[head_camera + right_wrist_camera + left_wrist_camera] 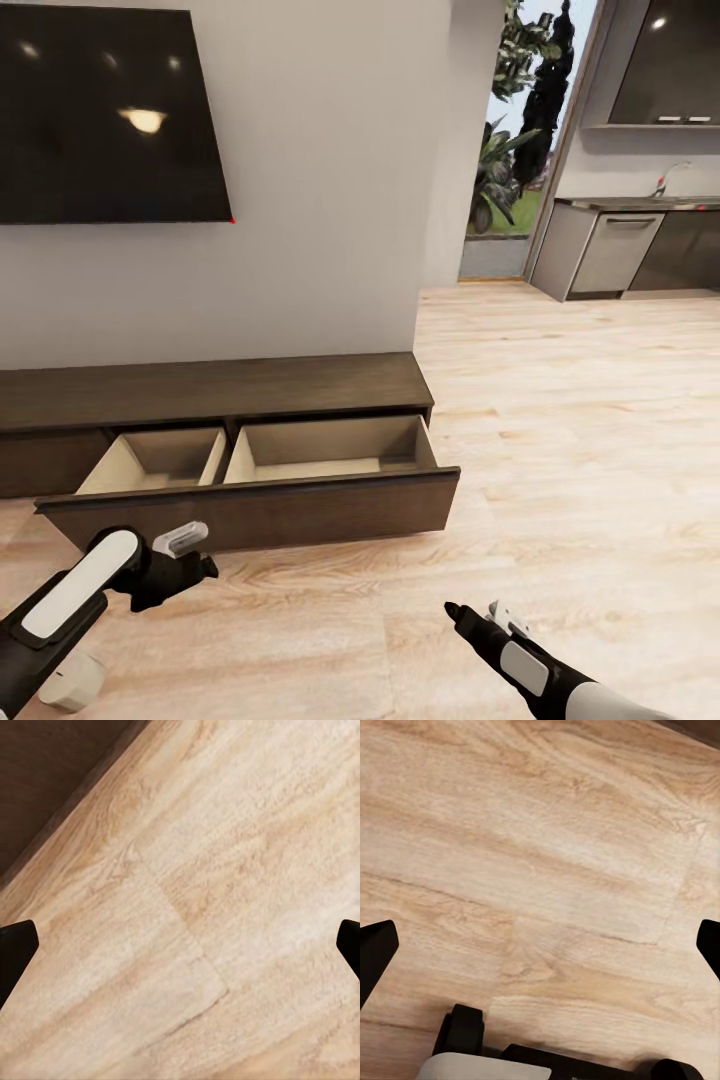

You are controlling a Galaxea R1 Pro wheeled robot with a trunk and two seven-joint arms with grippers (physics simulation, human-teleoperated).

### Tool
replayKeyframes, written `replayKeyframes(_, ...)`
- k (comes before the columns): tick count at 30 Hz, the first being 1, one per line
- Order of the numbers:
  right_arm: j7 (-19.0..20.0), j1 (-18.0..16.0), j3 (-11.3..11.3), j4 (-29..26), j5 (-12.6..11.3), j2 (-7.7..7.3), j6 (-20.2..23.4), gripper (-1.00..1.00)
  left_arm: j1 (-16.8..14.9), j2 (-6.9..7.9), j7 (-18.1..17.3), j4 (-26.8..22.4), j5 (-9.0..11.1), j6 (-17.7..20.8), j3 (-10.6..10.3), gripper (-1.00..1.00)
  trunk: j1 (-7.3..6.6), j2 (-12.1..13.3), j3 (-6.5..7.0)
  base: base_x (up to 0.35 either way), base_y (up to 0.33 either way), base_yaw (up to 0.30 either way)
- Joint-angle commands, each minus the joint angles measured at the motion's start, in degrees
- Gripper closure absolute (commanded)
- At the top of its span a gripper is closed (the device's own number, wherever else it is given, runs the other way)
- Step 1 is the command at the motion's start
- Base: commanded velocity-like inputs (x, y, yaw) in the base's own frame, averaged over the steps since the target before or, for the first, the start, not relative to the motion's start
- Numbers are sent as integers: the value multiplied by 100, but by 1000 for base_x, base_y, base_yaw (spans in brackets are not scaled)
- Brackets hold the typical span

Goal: Place each of the two pumpkins and all three candles from the living room inside a cabinet in the living room (use any cabinet), then make sure every cabinet is closed, and position the cauldron so it is next to a table in the living room.

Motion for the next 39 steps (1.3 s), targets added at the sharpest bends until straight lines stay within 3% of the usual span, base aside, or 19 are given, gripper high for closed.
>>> replayKeyframes(1,15,-4,66,-2,-58,-2,0,-100,-6,-1,55,0,48,-12,-11,-100,-1,-2,-5,0,0,0)
replayKeyframes(6,0,-4,508,10,-69,2,-1,-100,-6,-17,45,51,6,-20,-20,-100,-1,-2,-5,0,0,24)
replayKeyframes(9,-57,-4,618,14,-71,2,-3,-100,-6,-12,32,16,1,-16,-4,-100,-1,-2,-5,0,0,213)
replayKeyframes(15,-298,-4,648,15,-72,2,-3,-100,-6,-14,5,0,0,-15,-19,-100,-1,-2,-5,0,0,284)
replayKeyframes(22,-308,-4,642,2,-72,-5,-9,-100,-6,-16,-4,-5,4,-15,-16,-100,-1,-2,-5,0,0,275)
replayKeyframes(39,-304,-4,639,-3,-72,-7,-3,-100,-6,-13,21,-220,9,-15,-8,-100,-1,-2,-5,0,0,18)
